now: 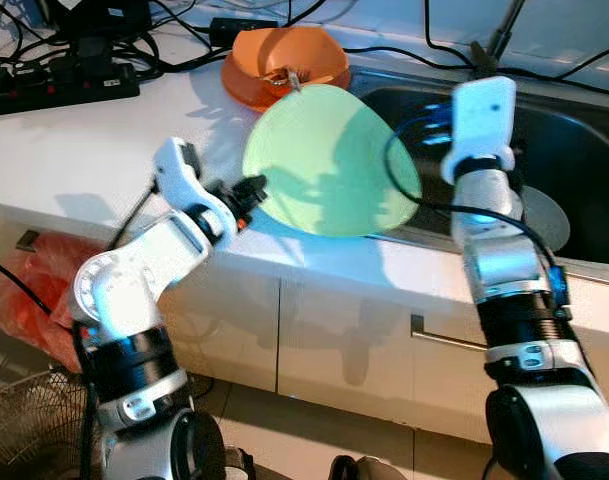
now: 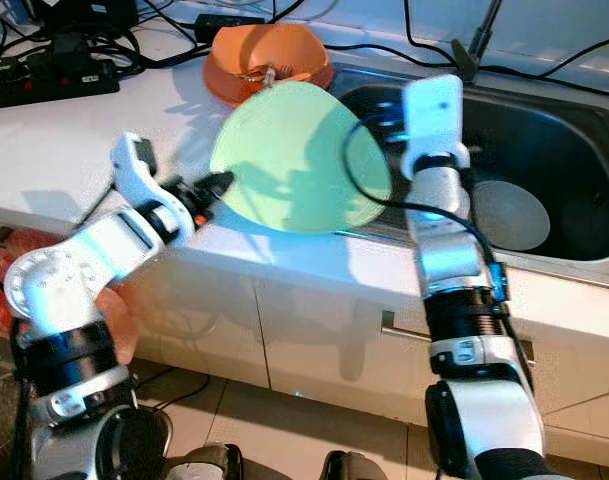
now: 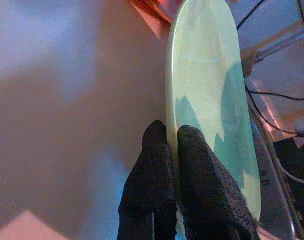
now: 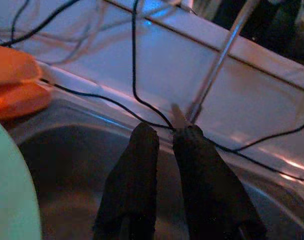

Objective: Kitchen organization

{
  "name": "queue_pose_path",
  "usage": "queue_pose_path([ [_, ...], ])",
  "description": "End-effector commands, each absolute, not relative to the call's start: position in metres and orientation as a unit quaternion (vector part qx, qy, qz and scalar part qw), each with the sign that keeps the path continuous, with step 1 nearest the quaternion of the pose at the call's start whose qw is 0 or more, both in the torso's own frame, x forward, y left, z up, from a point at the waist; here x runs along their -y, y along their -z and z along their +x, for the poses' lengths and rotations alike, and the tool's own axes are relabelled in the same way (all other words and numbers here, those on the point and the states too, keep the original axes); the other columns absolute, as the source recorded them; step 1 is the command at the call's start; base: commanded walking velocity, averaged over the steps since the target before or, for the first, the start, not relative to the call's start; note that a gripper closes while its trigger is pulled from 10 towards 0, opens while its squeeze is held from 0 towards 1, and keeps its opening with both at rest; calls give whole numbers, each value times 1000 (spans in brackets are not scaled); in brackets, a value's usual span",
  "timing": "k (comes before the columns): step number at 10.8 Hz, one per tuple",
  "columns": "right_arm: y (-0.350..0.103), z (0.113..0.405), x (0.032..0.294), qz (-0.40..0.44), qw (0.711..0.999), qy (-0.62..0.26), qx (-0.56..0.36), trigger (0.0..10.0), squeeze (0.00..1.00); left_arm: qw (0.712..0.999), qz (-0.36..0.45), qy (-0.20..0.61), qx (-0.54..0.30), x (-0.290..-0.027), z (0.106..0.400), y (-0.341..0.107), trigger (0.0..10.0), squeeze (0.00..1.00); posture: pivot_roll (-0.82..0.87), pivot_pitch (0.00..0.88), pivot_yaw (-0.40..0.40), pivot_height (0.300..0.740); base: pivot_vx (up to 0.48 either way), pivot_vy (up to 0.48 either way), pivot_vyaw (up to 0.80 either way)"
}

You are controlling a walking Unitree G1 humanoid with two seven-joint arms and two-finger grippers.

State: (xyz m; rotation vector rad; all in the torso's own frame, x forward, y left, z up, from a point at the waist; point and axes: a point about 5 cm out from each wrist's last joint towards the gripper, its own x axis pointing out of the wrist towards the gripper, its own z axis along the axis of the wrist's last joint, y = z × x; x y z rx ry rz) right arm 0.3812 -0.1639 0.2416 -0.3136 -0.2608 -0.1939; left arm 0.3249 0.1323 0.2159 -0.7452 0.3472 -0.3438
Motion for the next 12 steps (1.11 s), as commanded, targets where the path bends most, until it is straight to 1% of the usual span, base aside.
queue_pose_path([
  [1,-240,382,172,-152,974,113,120,10000,0,900,-341,166,-213,-124,321,-201,10000,0,79,120,-23,740,0,0,0],
  [2,-240,382,173,-151,975,117,117,10000,0,898,-340,177,-216,-118,320,-200,10000,0,80,118,-24,740,0,0,0],
  [4,-239,382,174,-147,975,123,115,10000,0,915,-295,187,-201,-112,319,-205,10000,0,79,115,-24,740,0,0,0],
  [5,-240,381,177,-147,974,129,116,10000,0,927,-272,205,-155,-108,319,-218,10000,0,78,114,-25,740,0,0,0],
  [7,-244,380,187,-137,970,151,129,10000,0,951,-220,206,-73,-101,321,-239,10000,0,78,114,-25,740,0,0,0],
  [8,-246,379,191,-136,968,160,134,10000,0,955,-211,204,-38,-98,323,-247,10000,0,78,114,-25,740,0,0,0],
  [10,-249,377,199,-133,965,179,141,10000,0,966,-167,197,25,-95,325,-263,10000,0,66,115,-26,740,0,0,0],
  [11,-250,376,202,-130,964,185,143,10000,0,968,-159,178,78,-95,328,-276,10000,0,66,115,-26,740,0,0,0],
  [12,-249,376,200,-117,966,177,147,10000,0,966,-154,175,111,-92,329,-283,10000,0,66,115,-26,740,0,0,0],
])
